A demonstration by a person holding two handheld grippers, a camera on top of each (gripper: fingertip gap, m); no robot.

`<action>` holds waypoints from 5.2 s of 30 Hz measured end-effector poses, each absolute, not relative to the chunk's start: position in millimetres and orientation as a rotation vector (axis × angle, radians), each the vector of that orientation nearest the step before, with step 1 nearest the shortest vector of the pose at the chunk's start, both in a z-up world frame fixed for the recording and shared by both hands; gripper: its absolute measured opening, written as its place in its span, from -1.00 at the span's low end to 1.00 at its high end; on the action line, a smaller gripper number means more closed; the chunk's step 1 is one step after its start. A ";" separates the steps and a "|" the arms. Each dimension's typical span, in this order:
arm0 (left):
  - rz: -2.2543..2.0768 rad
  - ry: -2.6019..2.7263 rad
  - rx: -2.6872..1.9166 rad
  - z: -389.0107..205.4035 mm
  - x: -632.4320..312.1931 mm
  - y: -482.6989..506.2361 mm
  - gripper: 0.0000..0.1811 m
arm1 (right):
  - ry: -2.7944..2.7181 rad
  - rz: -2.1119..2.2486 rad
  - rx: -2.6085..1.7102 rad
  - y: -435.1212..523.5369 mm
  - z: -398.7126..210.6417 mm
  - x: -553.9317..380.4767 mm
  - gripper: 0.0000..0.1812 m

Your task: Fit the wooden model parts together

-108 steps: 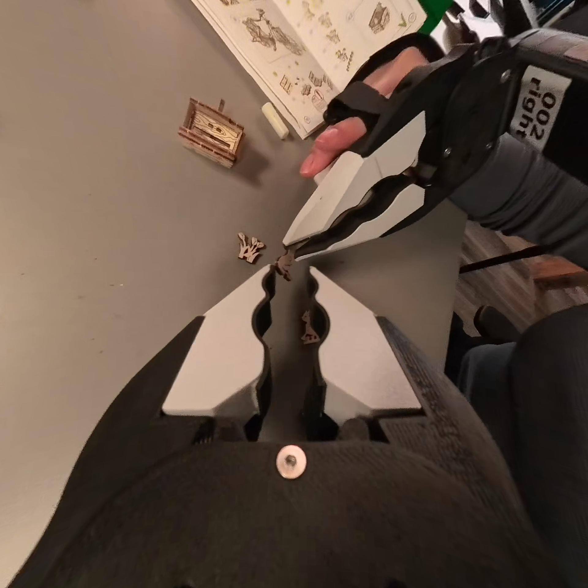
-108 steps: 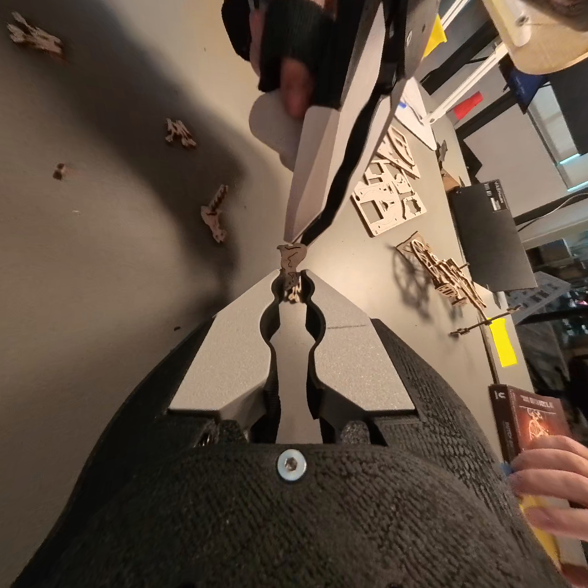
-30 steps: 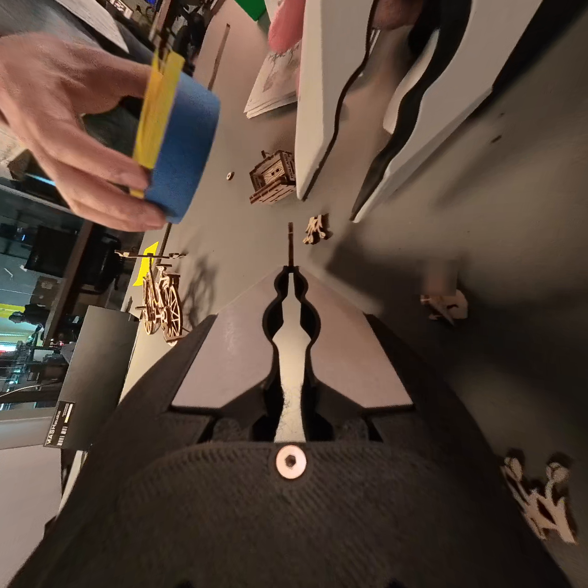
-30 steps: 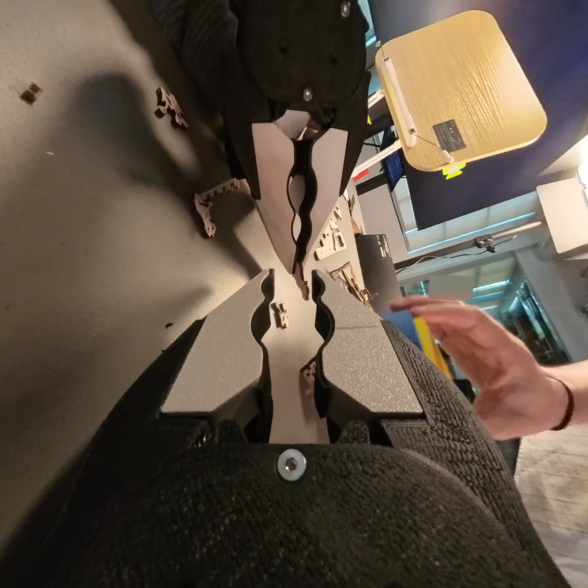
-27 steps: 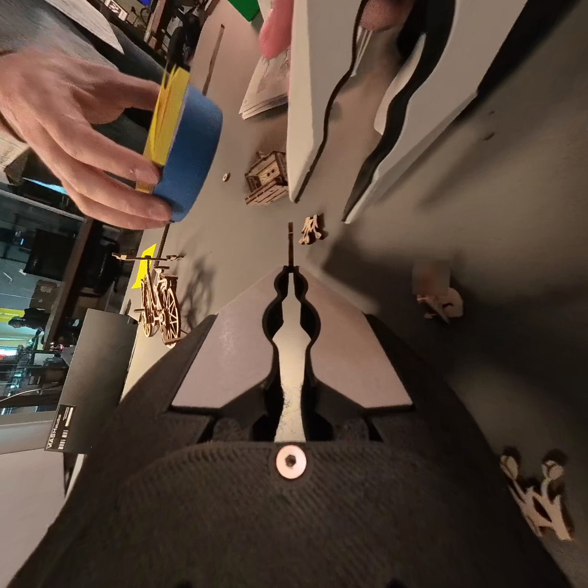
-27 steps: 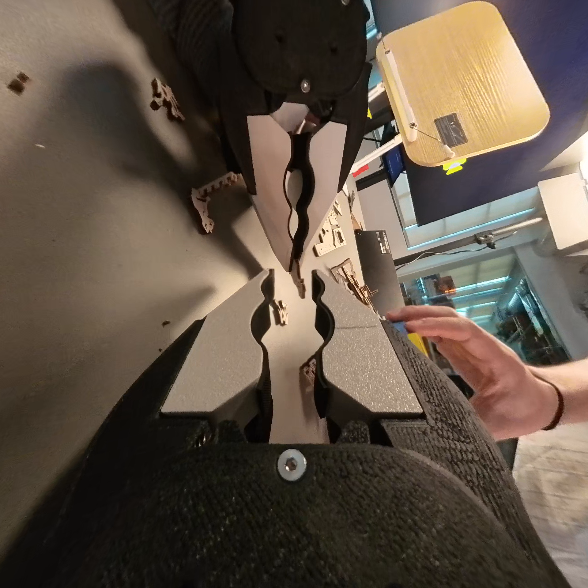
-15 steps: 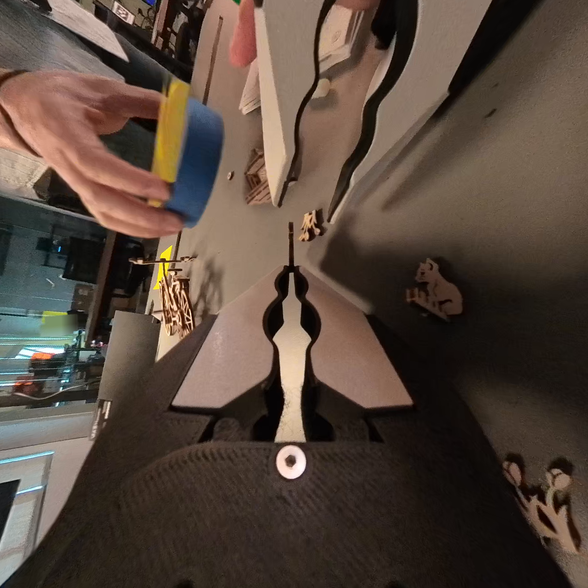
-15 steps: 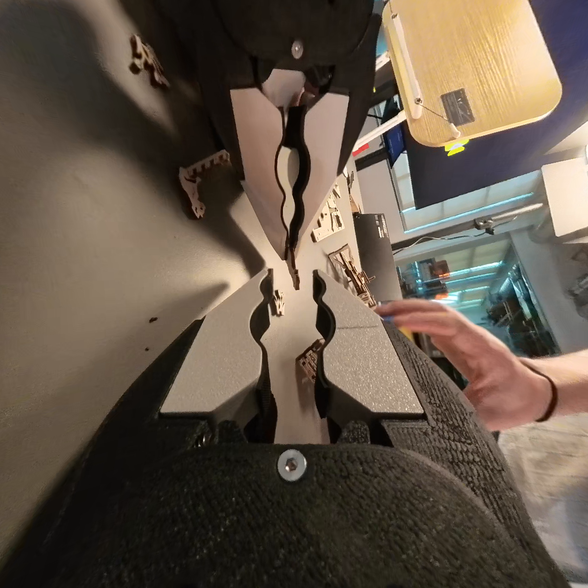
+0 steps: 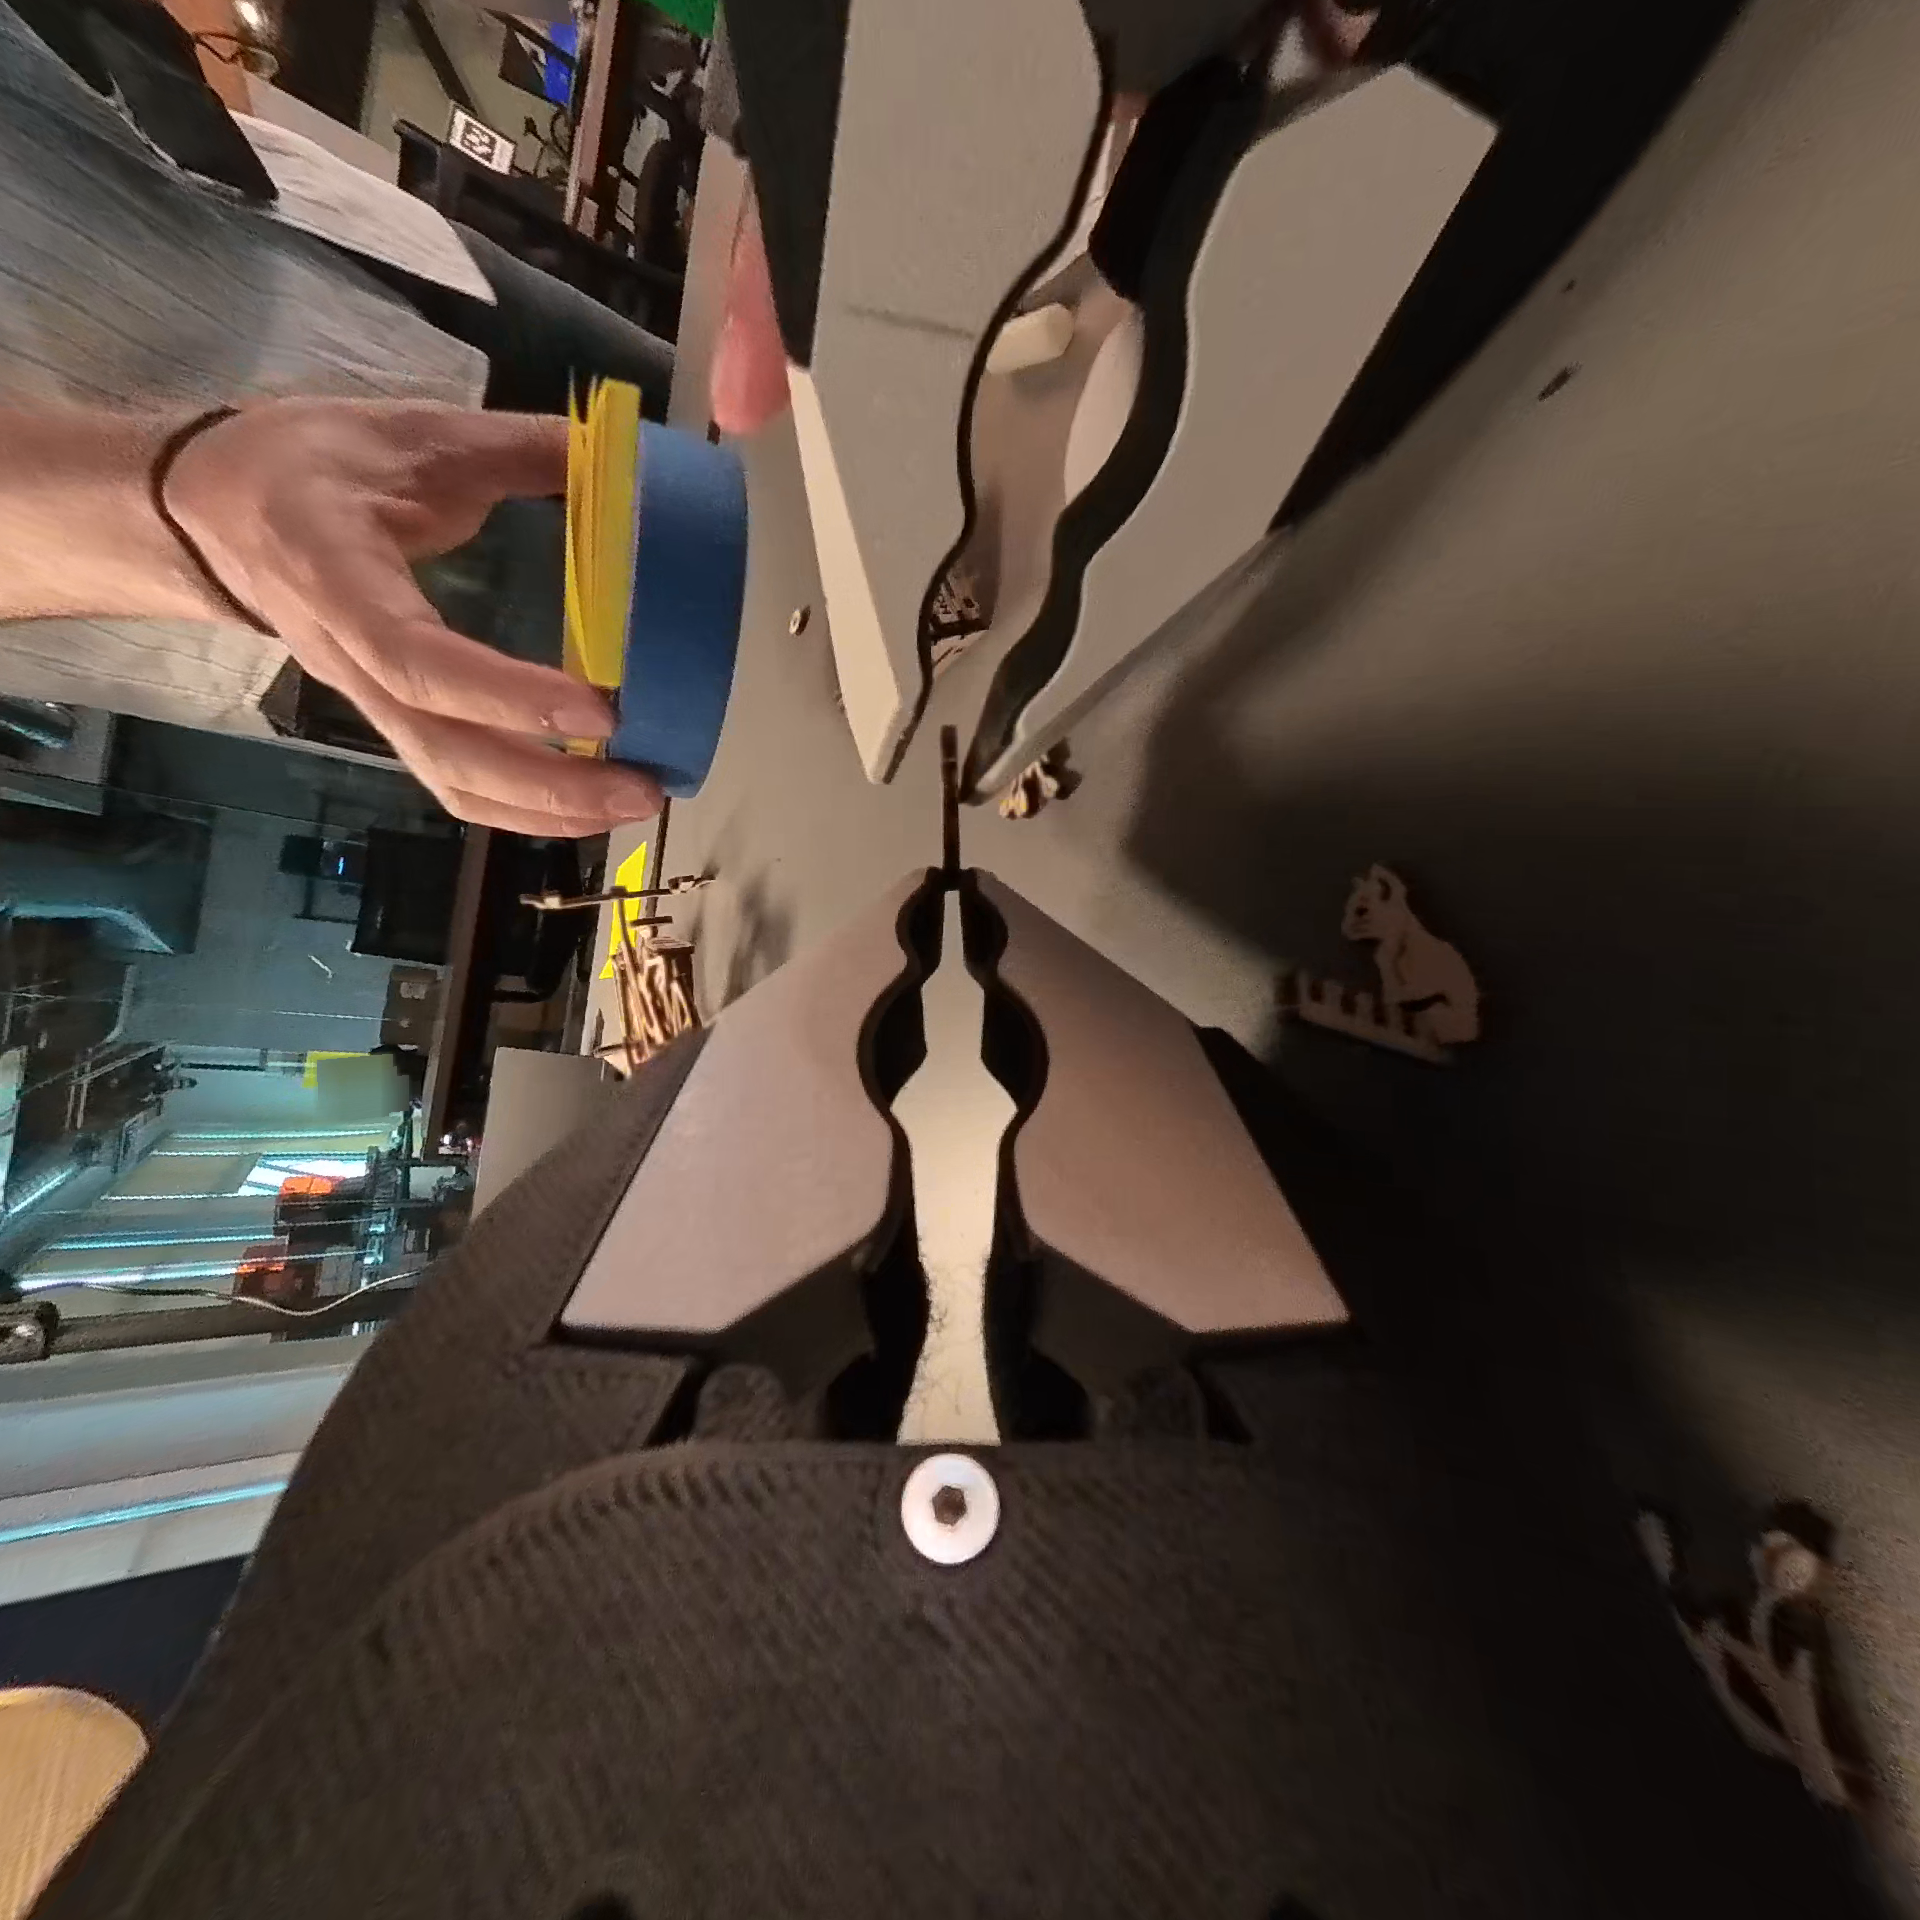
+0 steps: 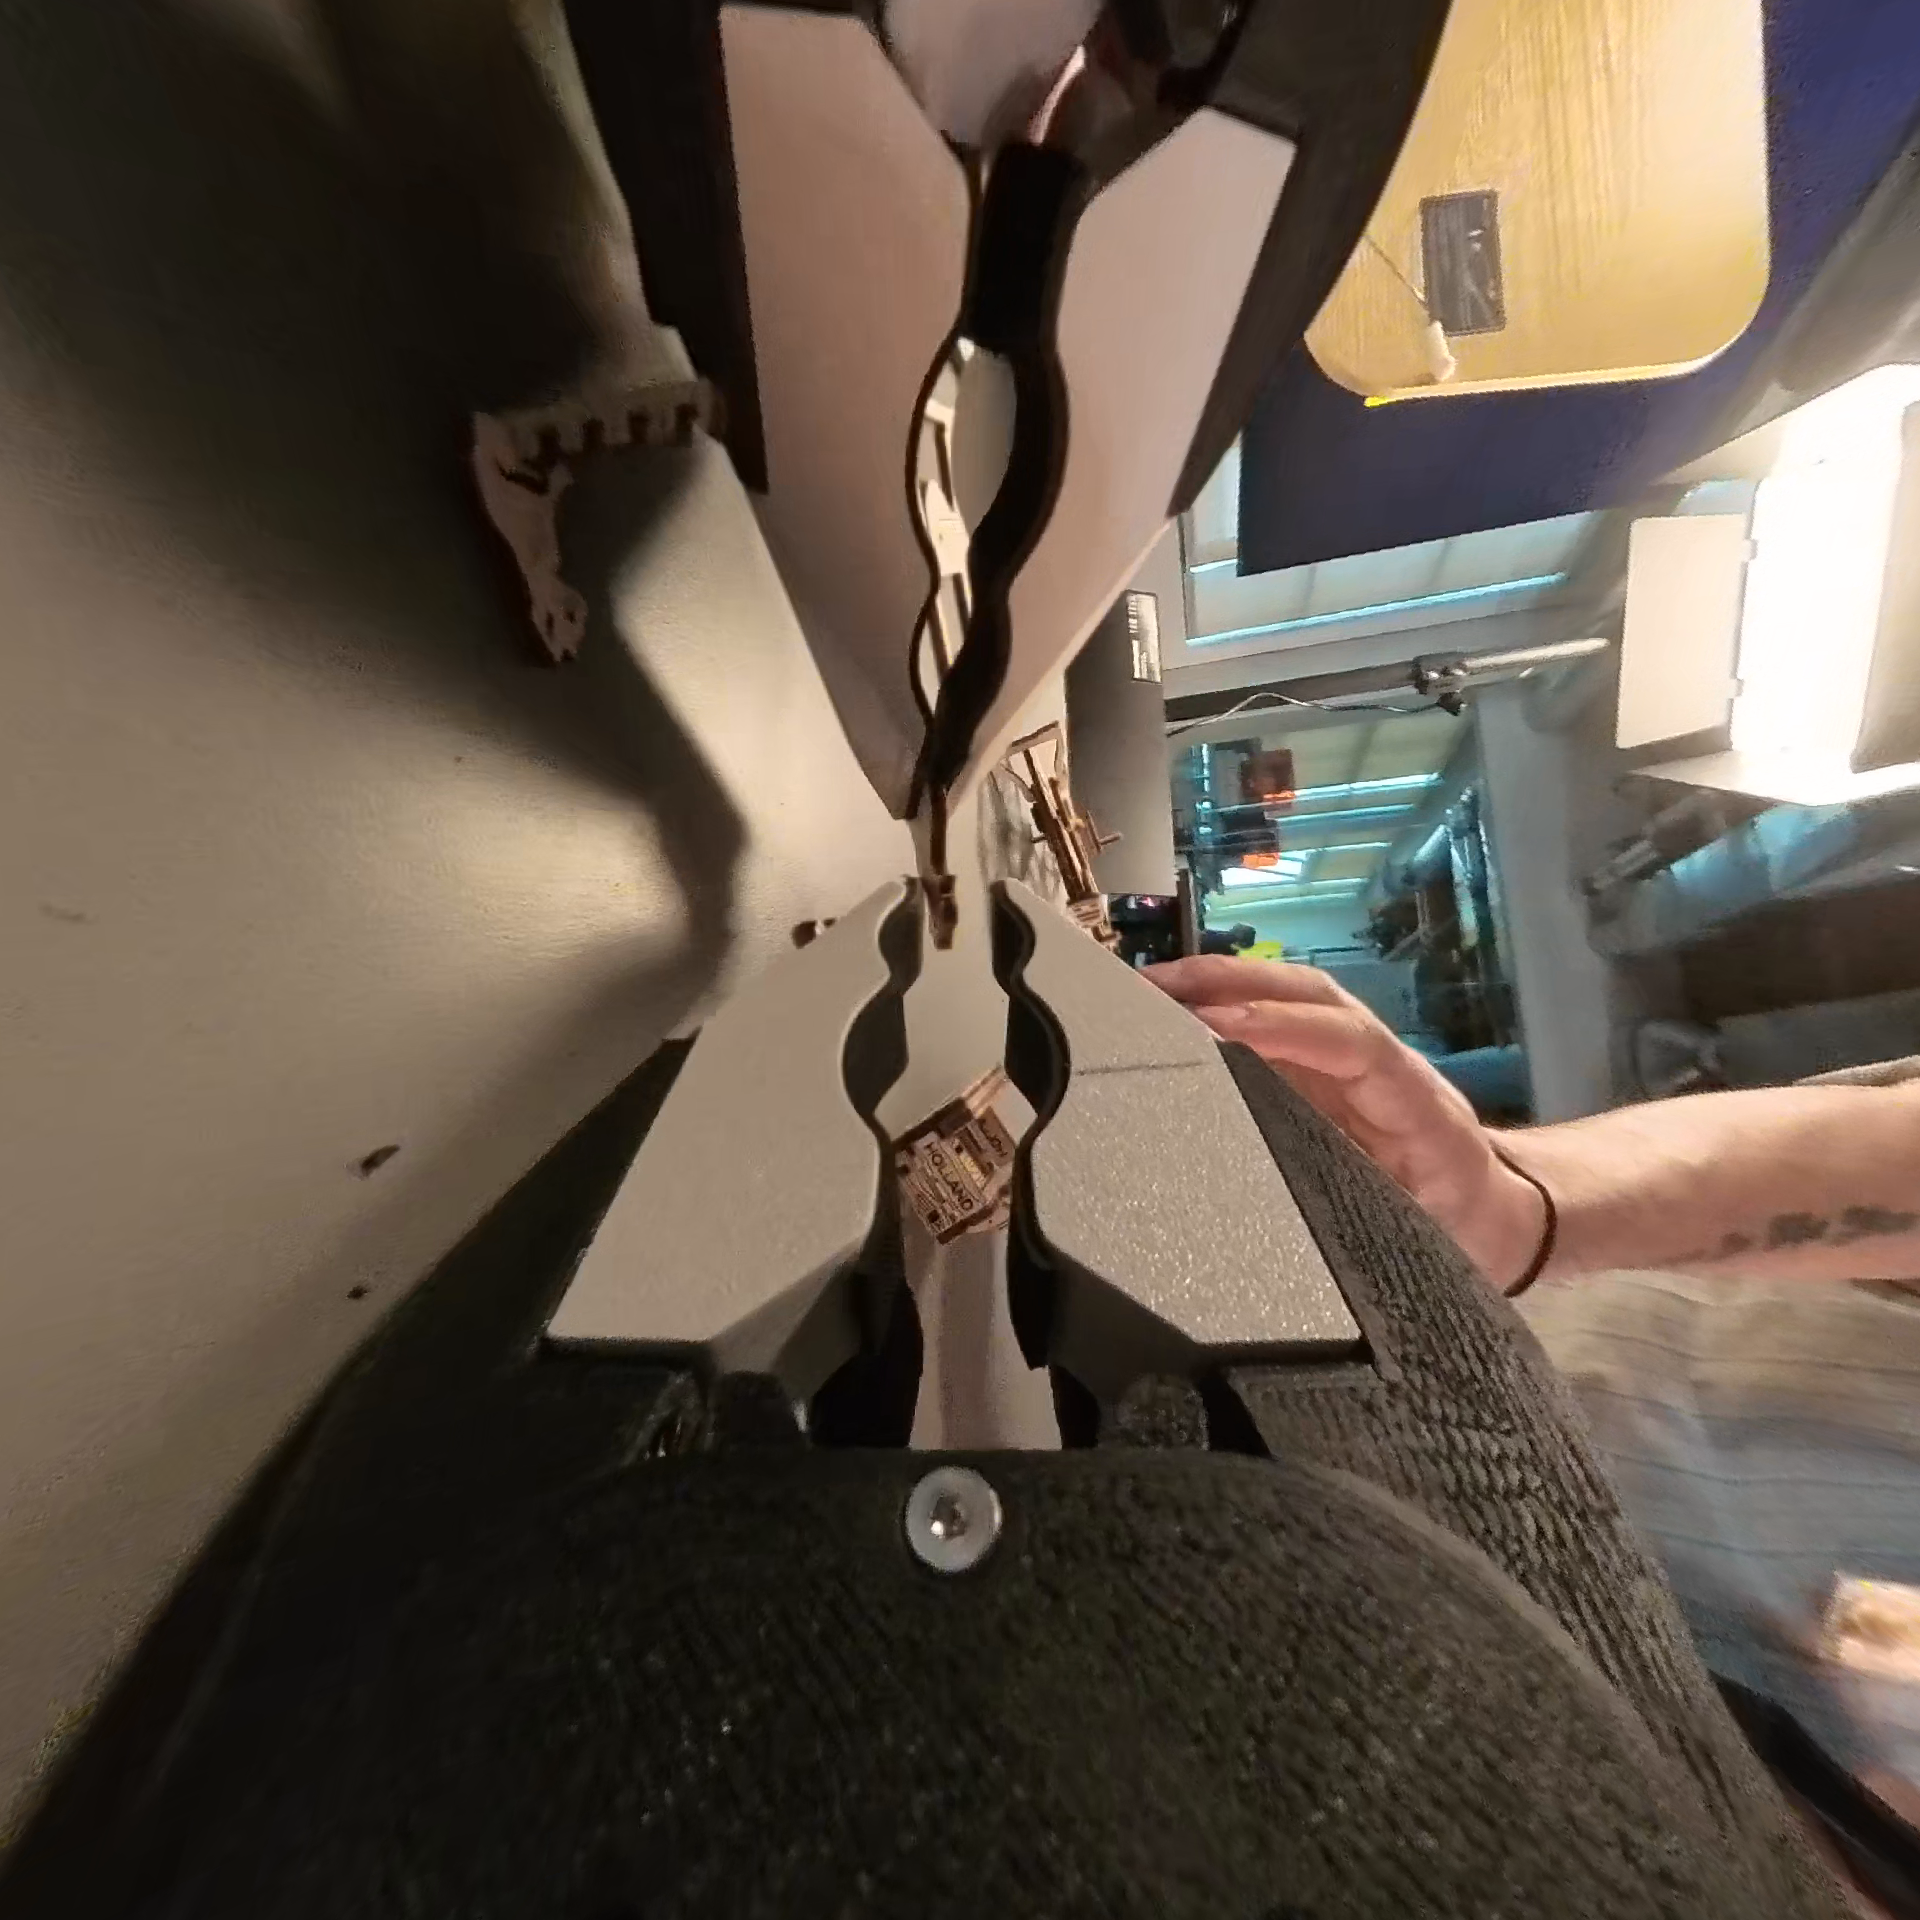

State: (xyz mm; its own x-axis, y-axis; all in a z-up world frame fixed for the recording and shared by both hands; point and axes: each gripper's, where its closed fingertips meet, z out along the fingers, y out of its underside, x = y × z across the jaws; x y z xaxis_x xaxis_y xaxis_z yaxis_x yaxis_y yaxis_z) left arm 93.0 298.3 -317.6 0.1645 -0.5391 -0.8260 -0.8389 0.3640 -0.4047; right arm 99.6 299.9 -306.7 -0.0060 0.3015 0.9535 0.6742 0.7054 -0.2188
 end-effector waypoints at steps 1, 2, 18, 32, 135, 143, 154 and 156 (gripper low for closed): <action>0.344 1.503 -1.293 -316.1 93.3 297.9 -0.99 | -1.601 -0.352 -0.811 299.6 -307.1 99.5 -0.92; 0.360 1.502 -1.280 -314.1 93.2 297.8 -0.99 | -1.601 -0.353 -0.810 299.5 -307.2 99.5 -0.95; 0.480 1.514 -1.182 -302.0 100.0 289.4 -0.99 | -1.568 -0.414 -0.791 304.7 -302.8 99.5 -0.98; 0.418 1.433 -1.222 -295.7 96.9 293.7 -0.97 | -1.536 -0.442 -0.771 305.6 -294.5 101.1 -0.99; -0.490 1.281 -1.918 -336.1 89.0 227.4 -0.81 | -1.595 -0.403 -0.473 261.6 -295.2 94.2 -0.99; -0.484 1.254 -1.925 -334.9 85.7 228.5 -0.77 | -1.598 -0.413 -0.479 263.2 -296.1 94.9 -0.99; -0.457 1.225 -1.910 -331.8 82.8 230.4 -0.90 | -1.604 -0.418 -0.486 264.1 -297.5 95.5 -0.99; -0.461 1.223 -1.915 -332.1 82.8 230.6 -0.90 | -1.606 -0.421 -0.487 264.5 -297.8 95.5 -0.99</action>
